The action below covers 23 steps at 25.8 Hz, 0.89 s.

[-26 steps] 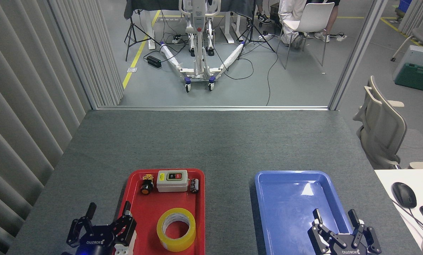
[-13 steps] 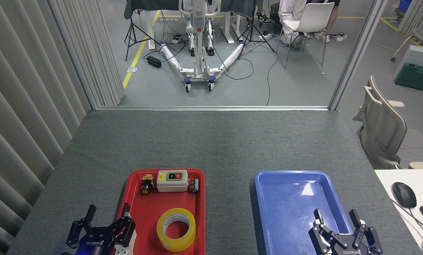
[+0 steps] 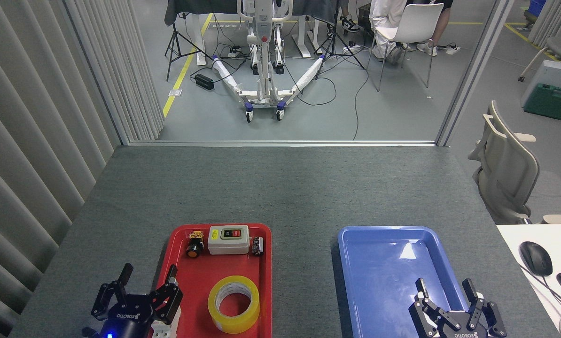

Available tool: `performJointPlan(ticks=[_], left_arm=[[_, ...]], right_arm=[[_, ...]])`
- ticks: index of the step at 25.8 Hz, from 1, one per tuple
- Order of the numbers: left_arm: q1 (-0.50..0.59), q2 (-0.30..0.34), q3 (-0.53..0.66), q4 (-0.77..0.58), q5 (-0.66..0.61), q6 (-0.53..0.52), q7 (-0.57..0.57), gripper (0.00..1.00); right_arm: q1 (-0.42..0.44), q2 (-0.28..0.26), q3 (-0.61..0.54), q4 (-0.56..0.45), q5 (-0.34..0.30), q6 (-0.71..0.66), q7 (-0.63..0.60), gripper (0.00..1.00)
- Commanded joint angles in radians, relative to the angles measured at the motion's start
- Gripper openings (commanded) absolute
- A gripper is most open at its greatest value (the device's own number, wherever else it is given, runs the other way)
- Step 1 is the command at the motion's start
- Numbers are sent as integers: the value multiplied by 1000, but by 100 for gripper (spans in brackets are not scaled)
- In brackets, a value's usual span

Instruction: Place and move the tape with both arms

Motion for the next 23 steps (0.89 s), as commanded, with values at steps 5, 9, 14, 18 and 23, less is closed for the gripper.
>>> performJointPlan(ticks=[5, 9, 14, 18, 23], left_arm=[[-1, -1, -10, 3, 1, 8, 1, 100], [-1, -1, -10, 8, 1, 9, 3, 100], [-1, -4, -28, 8, 1, 15, 1, 100], [-53, 30, -91, 12, 42, 90, -19, 100], [-184, 68, -174, -6, 145, 206, -399, 100]], right_arm=[[-2, -9, 0, 0, 0, -1, -1, 100], [-3, -9, -2, 5, 0, 6, -3, 100], [-3, -9, -2, 5, 0, 3, -3, 100], [-5, -8, -2, 5, 0, 2, -3, 100], [-5, -3, 0, 6, 0, 2, -3, 100]])
